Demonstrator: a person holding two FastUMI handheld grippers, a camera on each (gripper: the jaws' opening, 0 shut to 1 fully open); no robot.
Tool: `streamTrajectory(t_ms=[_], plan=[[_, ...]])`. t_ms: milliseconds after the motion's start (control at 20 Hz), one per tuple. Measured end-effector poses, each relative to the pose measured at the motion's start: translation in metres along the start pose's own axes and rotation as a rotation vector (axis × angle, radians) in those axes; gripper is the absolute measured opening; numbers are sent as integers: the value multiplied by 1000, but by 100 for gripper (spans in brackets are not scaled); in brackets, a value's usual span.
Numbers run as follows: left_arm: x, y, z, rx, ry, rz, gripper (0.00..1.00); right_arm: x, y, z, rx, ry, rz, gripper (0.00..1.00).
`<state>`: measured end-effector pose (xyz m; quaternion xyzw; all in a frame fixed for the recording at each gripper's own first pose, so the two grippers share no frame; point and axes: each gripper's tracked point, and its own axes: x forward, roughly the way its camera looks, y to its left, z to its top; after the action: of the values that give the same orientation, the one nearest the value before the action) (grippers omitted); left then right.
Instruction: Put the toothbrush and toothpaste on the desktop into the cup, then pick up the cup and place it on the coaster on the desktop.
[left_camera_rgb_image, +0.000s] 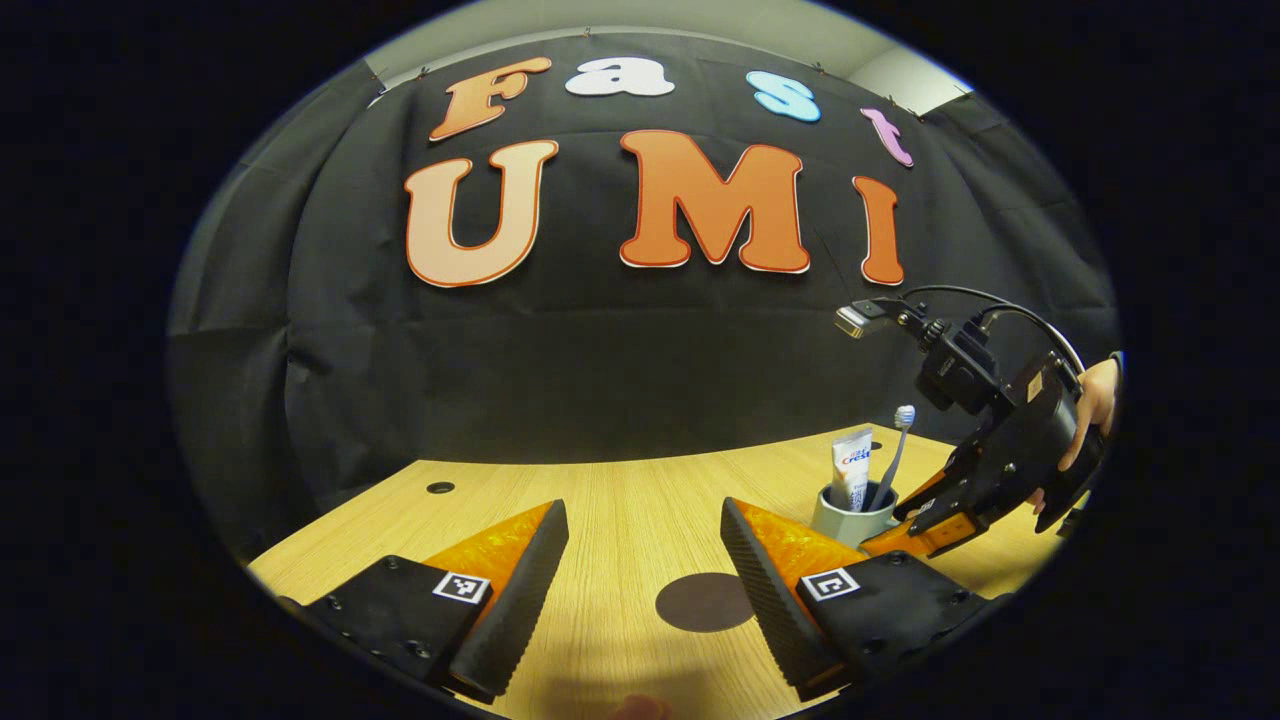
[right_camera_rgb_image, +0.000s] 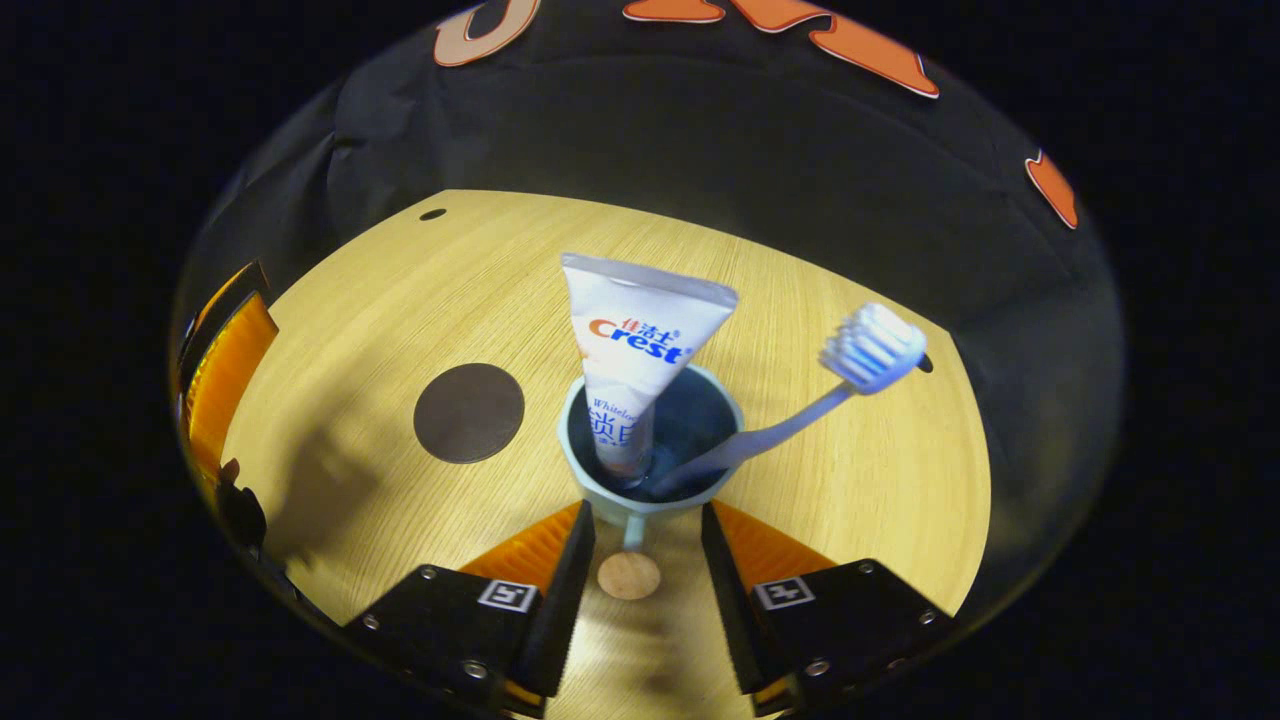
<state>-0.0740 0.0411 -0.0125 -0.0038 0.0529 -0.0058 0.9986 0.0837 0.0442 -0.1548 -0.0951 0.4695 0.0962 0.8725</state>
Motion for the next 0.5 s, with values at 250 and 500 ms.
streamTrajectory(t_ms=[250, 500], plan=[[-3, -1, -12, -33, 20, -25, 97, 2, 1, -9, 53, 1, 36, 29], [-4, 5, -18, -45, 27, -34, 97, 3, -2, -3, 75, -22, 25, 21]])
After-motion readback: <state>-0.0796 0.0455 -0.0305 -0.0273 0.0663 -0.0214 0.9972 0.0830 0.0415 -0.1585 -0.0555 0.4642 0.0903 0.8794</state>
